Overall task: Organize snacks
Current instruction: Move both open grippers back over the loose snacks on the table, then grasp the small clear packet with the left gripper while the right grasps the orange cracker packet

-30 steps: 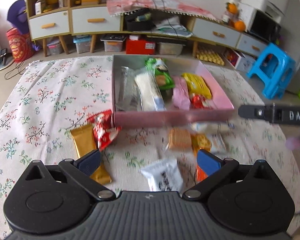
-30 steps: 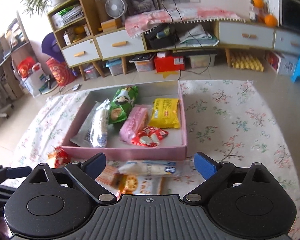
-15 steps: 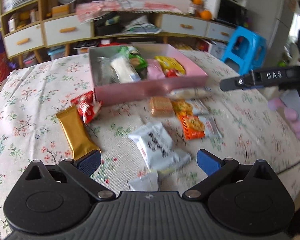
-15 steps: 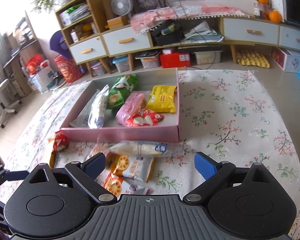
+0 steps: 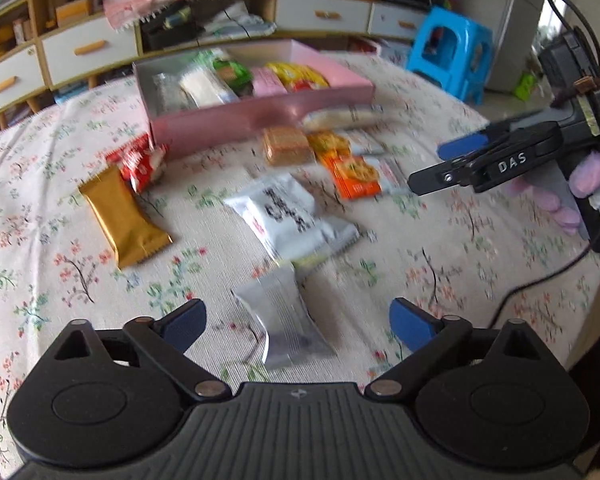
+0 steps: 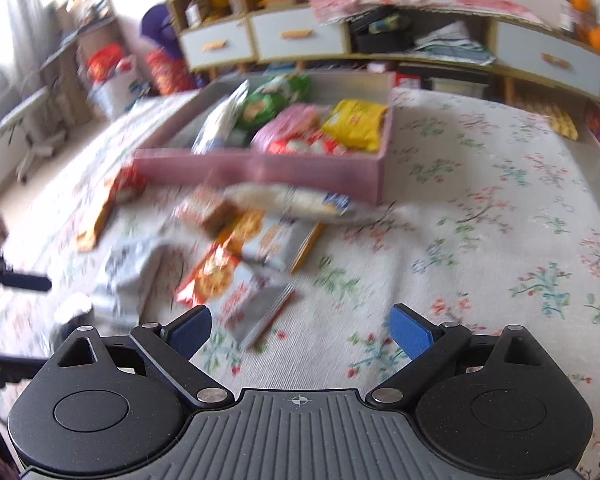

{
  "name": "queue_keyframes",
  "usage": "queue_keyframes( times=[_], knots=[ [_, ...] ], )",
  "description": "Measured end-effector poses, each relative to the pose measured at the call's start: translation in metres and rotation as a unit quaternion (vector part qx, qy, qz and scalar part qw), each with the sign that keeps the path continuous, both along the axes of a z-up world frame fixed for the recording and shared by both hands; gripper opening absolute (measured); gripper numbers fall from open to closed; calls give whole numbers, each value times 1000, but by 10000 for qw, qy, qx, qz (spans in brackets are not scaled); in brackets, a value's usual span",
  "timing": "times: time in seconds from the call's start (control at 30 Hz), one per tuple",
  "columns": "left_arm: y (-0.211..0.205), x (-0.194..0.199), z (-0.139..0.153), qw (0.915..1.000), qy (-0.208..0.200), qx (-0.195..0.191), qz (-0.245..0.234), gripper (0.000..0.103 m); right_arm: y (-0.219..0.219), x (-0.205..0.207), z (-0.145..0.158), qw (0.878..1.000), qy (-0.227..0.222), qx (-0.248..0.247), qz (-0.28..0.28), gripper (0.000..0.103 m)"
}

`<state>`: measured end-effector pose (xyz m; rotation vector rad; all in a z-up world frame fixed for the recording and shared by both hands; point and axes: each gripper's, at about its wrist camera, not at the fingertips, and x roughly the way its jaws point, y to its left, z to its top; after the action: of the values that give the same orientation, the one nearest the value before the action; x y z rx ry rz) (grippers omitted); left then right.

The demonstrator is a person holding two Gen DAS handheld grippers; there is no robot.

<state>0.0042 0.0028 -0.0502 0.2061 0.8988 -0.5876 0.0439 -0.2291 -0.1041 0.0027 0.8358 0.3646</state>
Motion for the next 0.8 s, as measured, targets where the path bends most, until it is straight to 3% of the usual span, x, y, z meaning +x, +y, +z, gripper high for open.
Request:
queue_keyframes(
  times=[0.2,0.37,0.63,0.8],
  knots=[
    [3,0,-4,9997,160,124,148,80,25,-8,-10,9964,-290,-594,529,101],
    [6,2,-2,9993,137,211,262,67,29,-6,-10,9967,-316,-533,525,102],
    [14,8,2,9975,12,382,590,37,41,8,-9,9961,-388,-525,599,102],
    [27,15,3,9939,-78,477,992,30,49,9,-8,9953,-418,-536,697,101]
  ],
)
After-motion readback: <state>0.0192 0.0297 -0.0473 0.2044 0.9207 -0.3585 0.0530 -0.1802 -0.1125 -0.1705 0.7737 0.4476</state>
